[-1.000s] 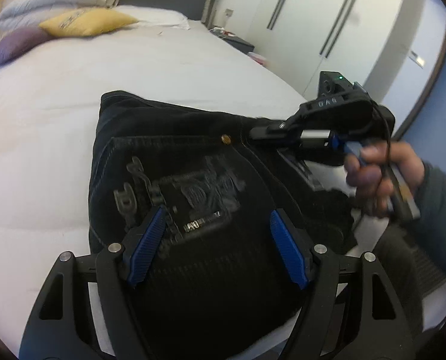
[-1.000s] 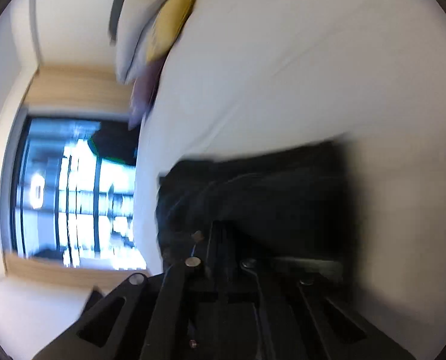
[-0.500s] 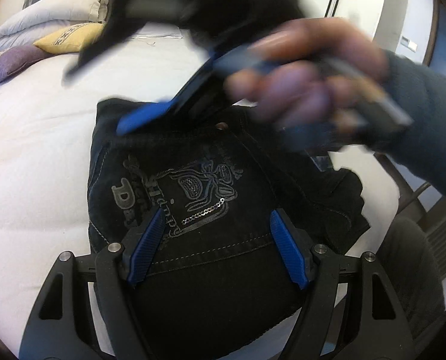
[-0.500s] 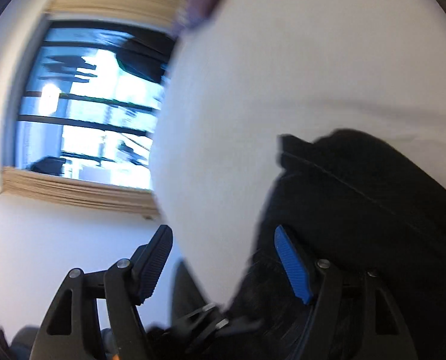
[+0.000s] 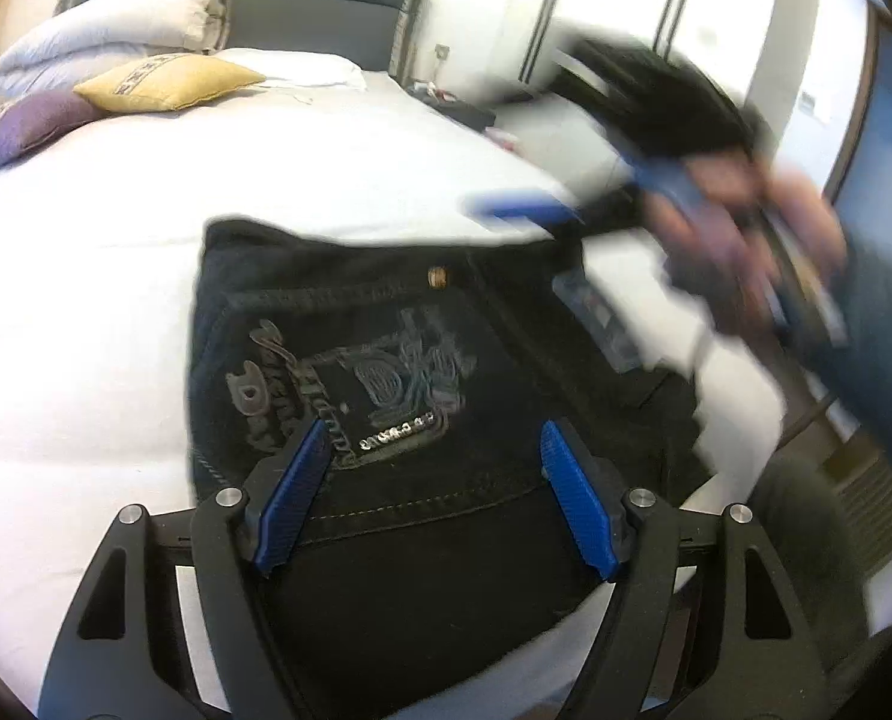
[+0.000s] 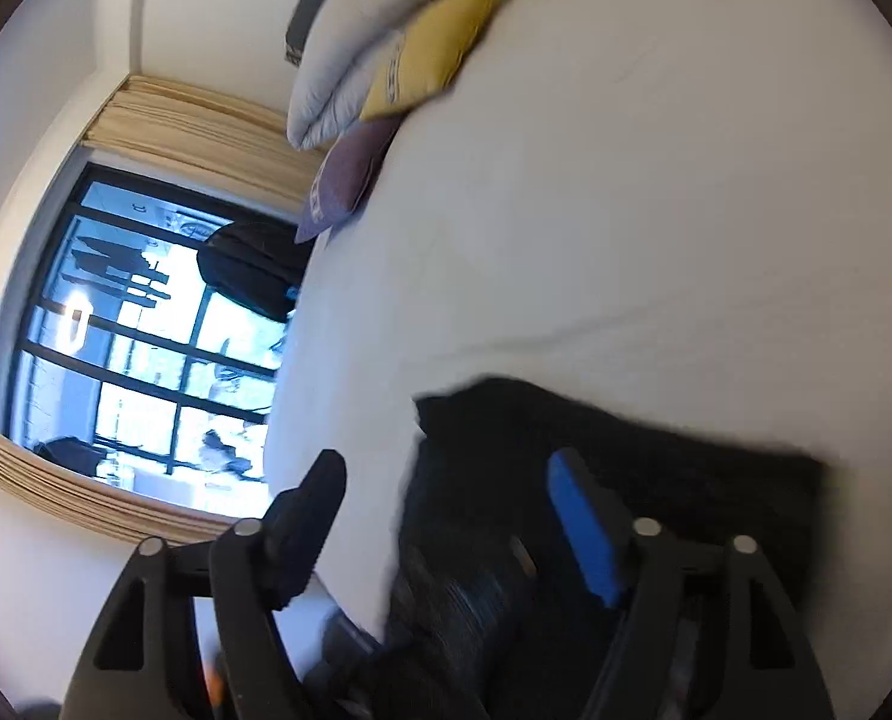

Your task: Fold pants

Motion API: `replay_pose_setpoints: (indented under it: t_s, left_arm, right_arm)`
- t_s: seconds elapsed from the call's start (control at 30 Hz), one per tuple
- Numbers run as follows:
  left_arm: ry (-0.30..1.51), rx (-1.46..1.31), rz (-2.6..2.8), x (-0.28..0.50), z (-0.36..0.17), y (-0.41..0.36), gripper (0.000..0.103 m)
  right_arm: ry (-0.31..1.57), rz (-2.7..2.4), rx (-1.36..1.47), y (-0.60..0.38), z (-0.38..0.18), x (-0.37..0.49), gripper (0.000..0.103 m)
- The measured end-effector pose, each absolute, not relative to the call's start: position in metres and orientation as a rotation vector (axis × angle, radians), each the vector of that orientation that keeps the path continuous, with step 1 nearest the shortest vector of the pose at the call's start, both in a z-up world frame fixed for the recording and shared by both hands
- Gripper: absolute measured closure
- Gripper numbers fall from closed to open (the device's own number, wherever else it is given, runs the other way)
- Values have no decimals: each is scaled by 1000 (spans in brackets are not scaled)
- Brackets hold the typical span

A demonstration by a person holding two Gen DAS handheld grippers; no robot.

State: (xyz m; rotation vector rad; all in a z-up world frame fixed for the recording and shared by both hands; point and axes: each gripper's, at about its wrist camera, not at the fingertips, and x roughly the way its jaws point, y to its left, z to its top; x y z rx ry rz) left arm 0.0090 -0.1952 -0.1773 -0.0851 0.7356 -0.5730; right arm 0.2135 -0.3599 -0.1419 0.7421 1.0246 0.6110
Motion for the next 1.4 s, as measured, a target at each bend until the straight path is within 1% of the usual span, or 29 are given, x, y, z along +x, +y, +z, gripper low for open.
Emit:
replay_pose_setpoints:
  t_s: [0.03, 0.07, 0.13, 0.2, 0.33, 0.43, 0.5, 0.63, 0.67, 0.7, 0.73, 0.8, 0.83, 0.87, 0.9, 0.93, 0.97, 1.0, 1.03, 1.13, 1.23, 1.4]
  left_arm:
    - [709, -106, -555, 8, -165, -186, 31]
    - [691, -118, -538, 8, -156, -177, 31]
    - [673, -150, -476, 18, -143, -152, 20]
    - [716, -203, -423, 36, -144, -130, 16]
    - [907, -282, -426, 83, -169, -111, 16]
    - [1026, -337, -482, 104, -190, -110, 16]
    - [1047, -353, -498, 110, -196, -112, 16]
    - [1090, -378, -540, 118, -203, -120, 17]
    - [1098, -371, -544, 118, -202, -123, 18]
    - [1104, -362, -552, 117, -201, -128, 18]
    - [1109, -353, -564, 114, -202, -132, 25]
    - [1127, -308, -554, 112, -201, -138, 42]
    - [1123, -268, -530, 111, -200, -141, 47]
    - [1121, -258, -523, 110, -199, -141, 50]
    - [1121, -257, -515, 110, -198, -143, 55]
    - [1119, -252, -507, 109, -195, -143, 63]
    - [1112, -248, -509, 109, -193, -144, 67]
    - [1102, -245, -512, 108, -188, -146, 75]
    - [1089, -241, -512, 107, -182, -148, 80]
    - [1054, -228, -517, 106, -164, -151, 86]
    - [1012, -204, -520, 109, -144, -154, 86]
    - [888, -121, -505, 127, -99, -164, 86]
  right_arm:
    - [1006, 580, 716, -372, -139, 193, 19]
    - [983, 542, 696, -387, -137, 174, 18]
    - [977, 490, 700, -403, -142, 148, 17]
    - [1001, 481, 756, -419, -156, 127, 17]
    - [1056, 461, 853, -427, -187, 120, 17]
    - [1092, 508, 936, -431, -202, 125, 17]
    - [1131, 477, 919, -425, -210, 132, 17]
    - [1135, 529, 923, -419, -211, 135, 19]
    - [1140, 536, 896, -414, -210, 138, 22]
    - [1143, 535, 876, -409, -207, 139, 28]
    - [1148, 532, 850, -408, -206, 138, 33]
    - [1158, 510, 805, -406, -208, 136, 61]
    - [1165, 489, 781, -405, -208, 136, 63]
    - [1159, 479, 762, -404, -207, 135, 65]
    - [1151, 472, 737, -402, -204, 134, 68]
    - [1143, 460, 691, -398, -199, 132, 69]
    - [1132, 446, 623, -391, -192, 131, 72]
    - [1122, 437, 574, -386, -187, 129, 75]
    - [1111, 426, 524, -380, -179, 128, 76]
    - [1054, 430, 449, -368, -155, 127, 79]
    - [997, 436, 410, -362, -129, 129, 79]
    - [878, 439, 315, -356, -82, 143, 79]
